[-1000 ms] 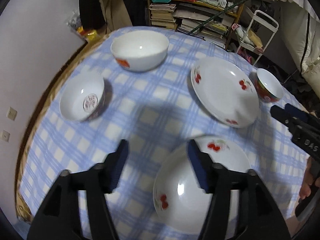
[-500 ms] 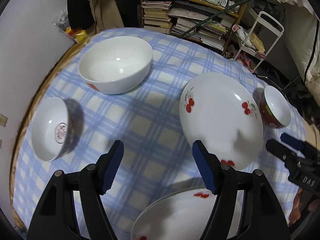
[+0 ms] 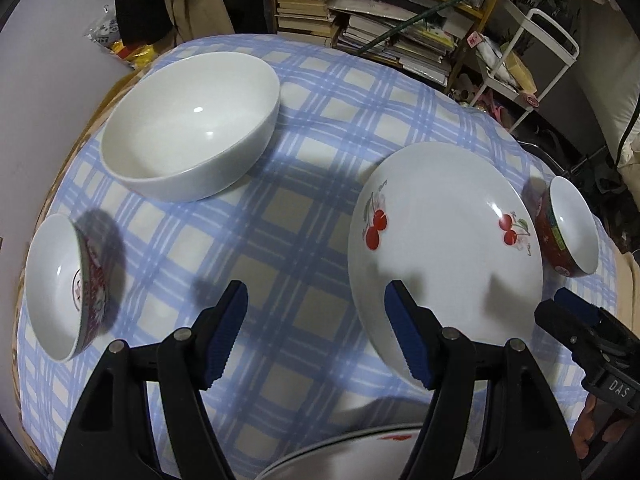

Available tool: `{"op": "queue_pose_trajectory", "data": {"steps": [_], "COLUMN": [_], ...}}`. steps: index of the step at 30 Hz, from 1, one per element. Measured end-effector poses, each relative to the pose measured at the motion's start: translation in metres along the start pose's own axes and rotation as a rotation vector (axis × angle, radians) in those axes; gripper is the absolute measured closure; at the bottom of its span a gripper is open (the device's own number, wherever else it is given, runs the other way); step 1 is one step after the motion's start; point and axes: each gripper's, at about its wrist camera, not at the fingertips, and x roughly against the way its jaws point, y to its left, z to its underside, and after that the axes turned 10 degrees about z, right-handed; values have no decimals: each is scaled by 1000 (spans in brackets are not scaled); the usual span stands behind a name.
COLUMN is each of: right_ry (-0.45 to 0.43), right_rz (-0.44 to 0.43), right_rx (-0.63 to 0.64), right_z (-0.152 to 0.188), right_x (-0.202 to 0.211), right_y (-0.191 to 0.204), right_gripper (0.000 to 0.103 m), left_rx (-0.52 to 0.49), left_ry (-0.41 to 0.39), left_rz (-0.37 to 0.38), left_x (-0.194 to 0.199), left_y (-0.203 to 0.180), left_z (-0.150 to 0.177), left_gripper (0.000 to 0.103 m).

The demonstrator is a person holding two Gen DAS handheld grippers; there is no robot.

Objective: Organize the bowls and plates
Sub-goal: 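Move both grippers to the rim of the next cherry plate and close them, then lift the cherry plate off the cloth with both grippers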

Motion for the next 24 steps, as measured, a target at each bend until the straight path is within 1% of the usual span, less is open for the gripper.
{"op": "queue_pose_trajectory", "data": {"steps": [3,4,5,6,7,10,11,12,13,15,16,17,18,19,20,24], "right_ry": [7,8,6,4,4,5,6,4,1,-7,-7,-6,-2,-1,-6,-28], "right_rz": [-23,-27,-27,-20,-13,-21,-25,-27,-28,-36,-38,-36,-32,-25,-24,-13], "right_rx": [-5,-4,-1,3,7,-2,-9,-12,-11,-4,-4,-5,-4,1,9,44], "right_z": [-1,-1,-2,-2,-3,-4,-4,-4,-5,-6,-7,-7,-9,-10,-10,-9], "right_x": [-6,-8,-9,-11,-13,-17,-20,-21,-23,-26,-28,-30,-34,-37,-38,-38], "right_y": [-2,-3,-3,-4,-5,-9,-10,-11,-11,-9,-8,-8,-6,-4,-3,2], "right_gripper": [18,19,22,23,28,46,50,51,54,61,69,76,79,85,86,85], "left_rx": [-1,-3,-15,-25,-43,-51,-47,-45,-39,-19,-11,-6,-2,10,18,13], "left_ry": [13,17,26,33,42,61,63,65,68,61,53,50,48,42,41,50], "left_rz": [-3,-7,-27,-40,-41,6,22,33,52,80,91,100,103,94,90,98], "left_x": [-8,-10,-15,-18,-22,-29,-30,-31,-33,-36,-37,-38,-39,-40,-40,-37], "left_y": [1,0,0,0,-1,-3,-3,-4,-4,-6,-6,-7,-9,-9,-9,-7], "left_z": [-4,-5,-6,-7,-8,-10,-11,-13,-15,-19,-21,-22,-23,-24,-23,-22], "left_gripper": [33,33,33,35,37,44,48,53,55,67,70,76,76,76,76,78]}}
